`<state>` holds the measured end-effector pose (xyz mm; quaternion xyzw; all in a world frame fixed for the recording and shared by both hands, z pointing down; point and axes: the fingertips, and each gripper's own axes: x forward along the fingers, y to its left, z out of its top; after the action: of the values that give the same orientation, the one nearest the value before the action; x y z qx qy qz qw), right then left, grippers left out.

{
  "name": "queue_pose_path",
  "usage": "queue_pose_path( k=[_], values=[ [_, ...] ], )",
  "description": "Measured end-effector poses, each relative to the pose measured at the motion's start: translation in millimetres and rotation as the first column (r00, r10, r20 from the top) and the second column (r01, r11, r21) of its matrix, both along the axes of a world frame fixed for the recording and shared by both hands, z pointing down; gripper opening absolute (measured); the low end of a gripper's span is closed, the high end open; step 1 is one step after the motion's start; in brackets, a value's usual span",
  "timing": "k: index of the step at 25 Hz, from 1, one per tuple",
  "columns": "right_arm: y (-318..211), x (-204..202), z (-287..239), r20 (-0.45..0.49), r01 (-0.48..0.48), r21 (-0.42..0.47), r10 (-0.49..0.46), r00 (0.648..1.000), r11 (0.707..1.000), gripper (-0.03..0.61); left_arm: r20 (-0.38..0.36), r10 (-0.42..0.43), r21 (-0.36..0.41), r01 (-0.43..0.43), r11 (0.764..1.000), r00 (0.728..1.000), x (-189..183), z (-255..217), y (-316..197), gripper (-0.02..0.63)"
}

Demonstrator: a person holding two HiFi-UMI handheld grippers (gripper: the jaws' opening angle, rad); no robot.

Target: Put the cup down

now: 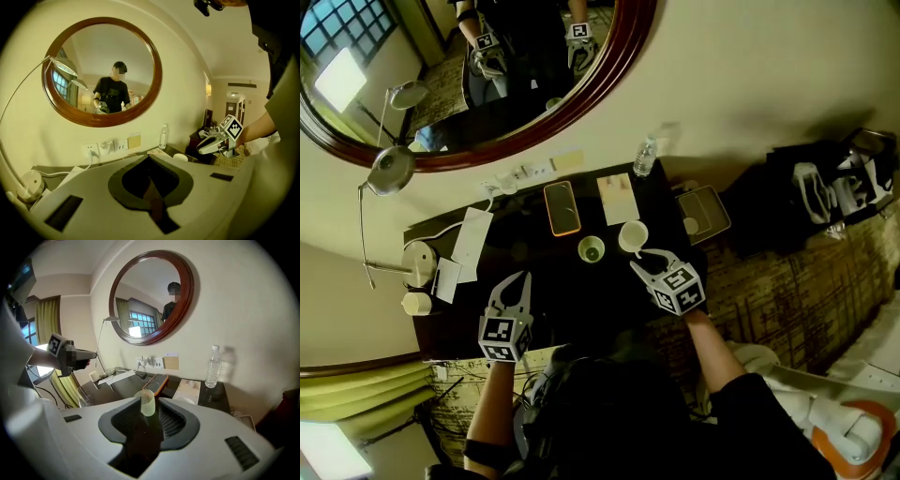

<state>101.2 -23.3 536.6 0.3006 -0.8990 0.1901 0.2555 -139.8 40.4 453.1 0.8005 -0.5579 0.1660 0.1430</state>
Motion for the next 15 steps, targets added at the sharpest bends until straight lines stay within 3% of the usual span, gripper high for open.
queue_pose_path(
  k=[5,8,11,15],
  values=[
    [-16.4,14.2,23.5,-0.049,-0.006,-0.02,0.005,0.999,1.0,0.342,0.006,0.003,-0.02,-0.002,1.0,1.0,4.7,7.0,-7.0,0.002],
    [-28.6,21.6,39.0,-0.095,-0.012,-0.032,0.009,0.995,0.999,0.431,0.013,0.002,-0.034,-0.002,0.999,1.0,7.5,12.1,-10.4,0.002],
    [-44.8,28.4,55.7,-0.143,-0.021,-0.026,0.017,0.99,0.999,0.483,0.019,0.001,-0.042,-0.001,0.999,1.0,11.6,16.2,-16.5,0.002],
    [-58.9,30.0,79.9,-0.2,-0.017,-0.053,0.006,0.98,0.998,0.497,0.019,-0.009,-0.068,0.01,0.998,1.0,15.7,24.8,-21.5,0.002]
  ],
)
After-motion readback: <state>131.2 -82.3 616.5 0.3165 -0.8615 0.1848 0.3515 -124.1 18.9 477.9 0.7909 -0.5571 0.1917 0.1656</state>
